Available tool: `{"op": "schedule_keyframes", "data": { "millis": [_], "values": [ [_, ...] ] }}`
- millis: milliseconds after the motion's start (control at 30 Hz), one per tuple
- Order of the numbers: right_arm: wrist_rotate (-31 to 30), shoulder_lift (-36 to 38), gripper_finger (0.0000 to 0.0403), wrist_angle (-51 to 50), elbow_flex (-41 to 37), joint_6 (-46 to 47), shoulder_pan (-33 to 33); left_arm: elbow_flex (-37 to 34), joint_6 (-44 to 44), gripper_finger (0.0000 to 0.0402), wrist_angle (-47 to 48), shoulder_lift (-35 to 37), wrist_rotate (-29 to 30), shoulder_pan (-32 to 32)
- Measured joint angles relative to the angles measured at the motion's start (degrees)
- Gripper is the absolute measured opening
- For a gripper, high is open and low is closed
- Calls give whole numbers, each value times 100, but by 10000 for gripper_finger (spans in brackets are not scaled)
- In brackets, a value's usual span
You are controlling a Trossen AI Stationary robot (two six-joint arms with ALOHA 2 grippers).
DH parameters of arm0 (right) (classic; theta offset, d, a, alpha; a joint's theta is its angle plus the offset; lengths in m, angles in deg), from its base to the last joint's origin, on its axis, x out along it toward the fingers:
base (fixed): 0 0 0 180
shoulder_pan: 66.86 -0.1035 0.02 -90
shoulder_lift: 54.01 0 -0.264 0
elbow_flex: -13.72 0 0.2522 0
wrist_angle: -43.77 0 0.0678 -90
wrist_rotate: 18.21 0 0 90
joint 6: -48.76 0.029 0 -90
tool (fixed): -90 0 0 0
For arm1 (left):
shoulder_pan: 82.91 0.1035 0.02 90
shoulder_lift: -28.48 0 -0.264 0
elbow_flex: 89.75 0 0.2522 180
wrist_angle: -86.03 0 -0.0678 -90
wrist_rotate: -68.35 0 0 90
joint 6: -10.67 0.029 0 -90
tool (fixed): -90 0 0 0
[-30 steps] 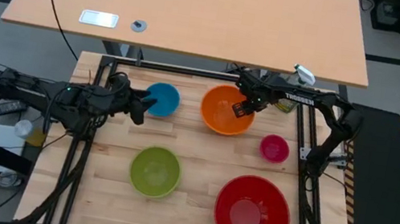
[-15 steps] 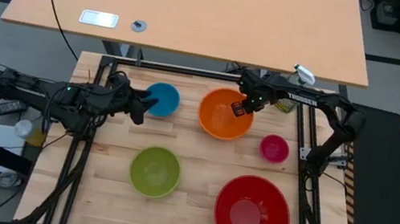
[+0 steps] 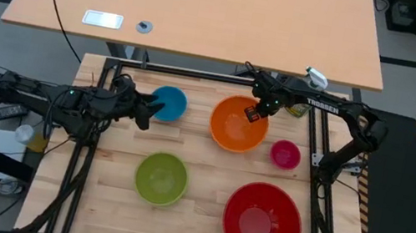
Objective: Nest bowls inside each other
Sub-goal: Stack the orange bowl on the red bowl
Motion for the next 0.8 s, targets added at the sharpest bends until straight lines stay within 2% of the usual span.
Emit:
{"op": "schedule_keyframes", "data": {
  "millis": [367, 633, 800],
  "values": [
    [179, 30, 19, 4, 0, 7, -4, 0, 2, 242, -121, 0, 0, 0],
    [1004, 68, 25, 9, 0, 22, -11, 2, 303, 242, -349, 0, -230, -2],
    [1543, 365, 23, -34, 2, -2, -59, 2, 306, 242, -329, -2, -248, -2]
  ]
}}
